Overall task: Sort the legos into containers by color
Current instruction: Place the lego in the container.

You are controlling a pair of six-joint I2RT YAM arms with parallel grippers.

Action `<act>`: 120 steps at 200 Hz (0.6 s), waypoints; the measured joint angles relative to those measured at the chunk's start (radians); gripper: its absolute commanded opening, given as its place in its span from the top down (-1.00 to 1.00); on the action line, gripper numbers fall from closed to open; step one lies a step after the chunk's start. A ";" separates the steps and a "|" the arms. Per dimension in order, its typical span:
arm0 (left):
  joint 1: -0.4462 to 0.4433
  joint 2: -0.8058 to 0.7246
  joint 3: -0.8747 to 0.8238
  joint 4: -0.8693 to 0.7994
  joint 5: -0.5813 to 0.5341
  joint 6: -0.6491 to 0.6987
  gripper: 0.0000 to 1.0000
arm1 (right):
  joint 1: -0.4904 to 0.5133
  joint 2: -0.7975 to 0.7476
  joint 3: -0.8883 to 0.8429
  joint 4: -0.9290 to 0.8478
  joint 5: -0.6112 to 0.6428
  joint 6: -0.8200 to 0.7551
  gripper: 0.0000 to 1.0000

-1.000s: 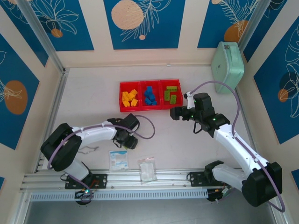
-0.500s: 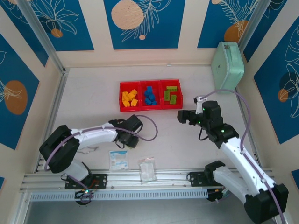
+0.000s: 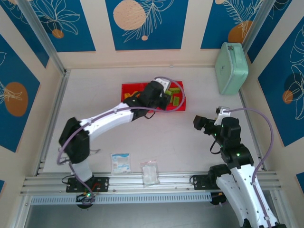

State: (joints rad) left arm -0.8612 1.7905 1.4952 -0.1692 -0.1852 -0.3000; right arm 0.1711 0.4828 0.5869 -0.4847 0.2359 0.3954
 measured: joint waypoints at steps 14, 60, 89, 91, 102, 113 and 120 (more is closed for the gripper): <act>0.003 0.045 0.019 -0.007 -0.004 0.011 1.00 | -0.002 -0.007 0.000 -0.013 0.000 0.006 -0.98; 0.045 0.415 0.441 -0.049 -0.006 -0.014 1.00 | 0.000 -0.152 0.002 -0.143 0.021 0.048 -0.98; 0.072 0.503 0.523 -0.058 -0.007 -0.042 1.00 | 0.024 -0.187 0.009 -0.180 0.045 0.059 -0.98; 0.072 0.505 0.526 -0.058 -0.007 -0.043 1.00 | 0.026 -0.187 0.009 -0.181 0.046 0.060 -0.98; 0.079 0.523 0.549 -0.056 -0.007 -0.051 1.00 | 0.031 -0.187 0.010 -0.187 0.054 0.061 -0.98; 0.084 0.537 0.572 -0.056 -0.006 -0.060 0.96 | 0.035 -0.187 0.010 -0.193 0.058 0.063 -0.98; 0.085 0.546 0.586 -0.055 -0.006 -0.065 0.93 | 0.039 -0.187 0.010 -0.194 0.062 0.063 -0.98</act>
State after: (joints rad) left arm -0.7761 2.3367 2.0815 -0.2245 -0.1913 -0.3649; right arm 0.2096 0.2955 0.5968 -0.6788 0.2977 0.4580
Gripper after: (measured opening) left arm 0.250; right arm 0.990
